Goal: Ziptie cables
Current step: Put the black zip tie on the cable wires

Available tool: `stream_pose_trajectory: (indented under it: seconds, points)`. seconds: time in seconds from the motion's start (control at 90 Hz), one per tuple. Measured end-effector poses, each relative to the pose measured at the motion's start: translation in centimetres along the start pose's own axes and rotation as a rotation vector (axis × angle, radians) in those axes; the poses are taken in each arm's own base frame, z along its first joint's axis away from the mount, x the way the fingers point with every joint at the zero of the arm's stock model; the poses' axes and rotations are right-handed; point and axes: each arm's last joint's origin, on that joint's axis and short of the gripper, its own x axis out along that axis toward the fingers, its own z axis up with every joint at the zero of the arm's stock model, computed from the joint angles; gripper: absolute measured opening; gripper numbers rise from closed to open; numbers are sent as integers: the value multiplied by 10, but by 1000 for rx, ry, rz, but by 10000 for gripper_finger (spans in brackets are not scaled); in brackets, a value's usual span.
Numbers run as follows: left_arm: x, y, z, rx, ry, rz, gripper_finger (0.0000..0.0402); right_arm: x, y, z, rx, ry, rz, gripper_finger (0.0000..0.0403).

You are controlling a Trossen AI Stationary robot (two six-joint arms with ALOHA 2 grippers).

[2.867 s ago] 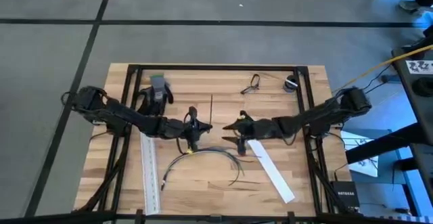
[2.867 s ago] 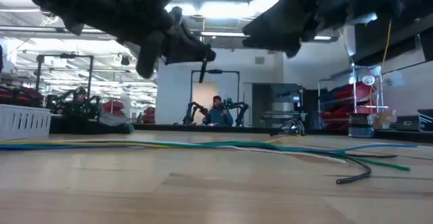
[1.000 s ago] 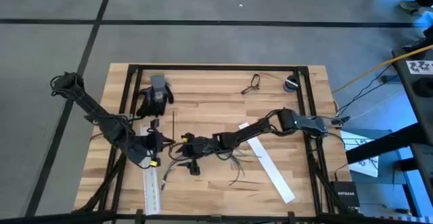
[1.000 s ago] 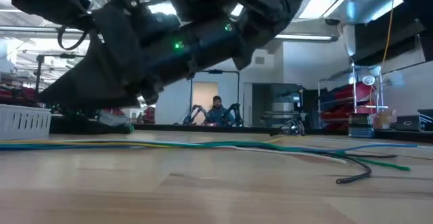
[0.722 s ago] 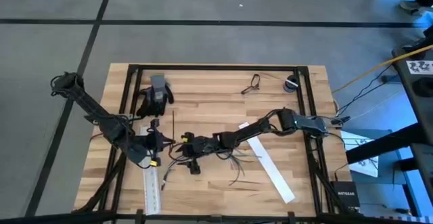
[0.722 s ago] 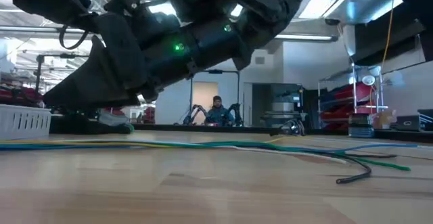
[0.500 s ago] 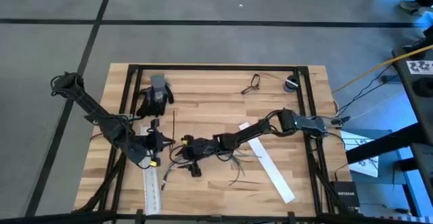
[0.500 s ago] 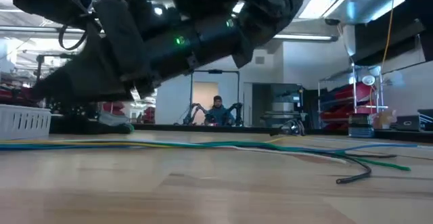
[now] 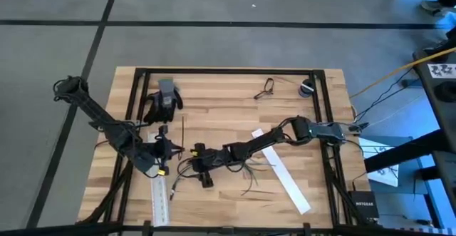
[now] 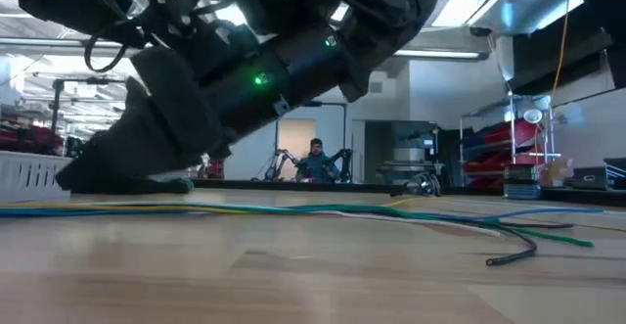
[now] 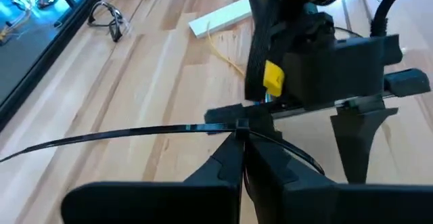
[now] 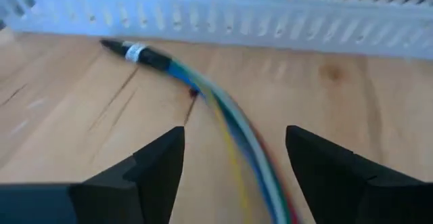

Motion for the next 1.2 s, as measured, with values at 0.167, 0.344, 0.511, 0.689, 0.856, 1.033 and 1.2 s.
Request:
stream_pose_trajectory:
  seconds: [0.167,0.344,0.511,0.689,0.856,1.033,1.2]
  points:
    - [0,0,0,1,0,0,0,0,0,-4,51,40,9,243]
    - [0,0,0,0,0,0,0,0,0,-5,50,52,7,243]
    - [0,0,0,-1,0,0,0,-2,0,-9,52,113,-18,212]
    - [0,0,0,-1,0,0,0,-5,0,-13,54,189,-22,114]
    - [0,0,0,-1,0,0,0,-8,0,-18,56,261,-25,17]
    - [0,0,0,0,0,0,0,-20,0,-18,57,365,-45,9]
    - [0,0,0,-2,2,0,0,-32,0,-13,58,429,-51,3]
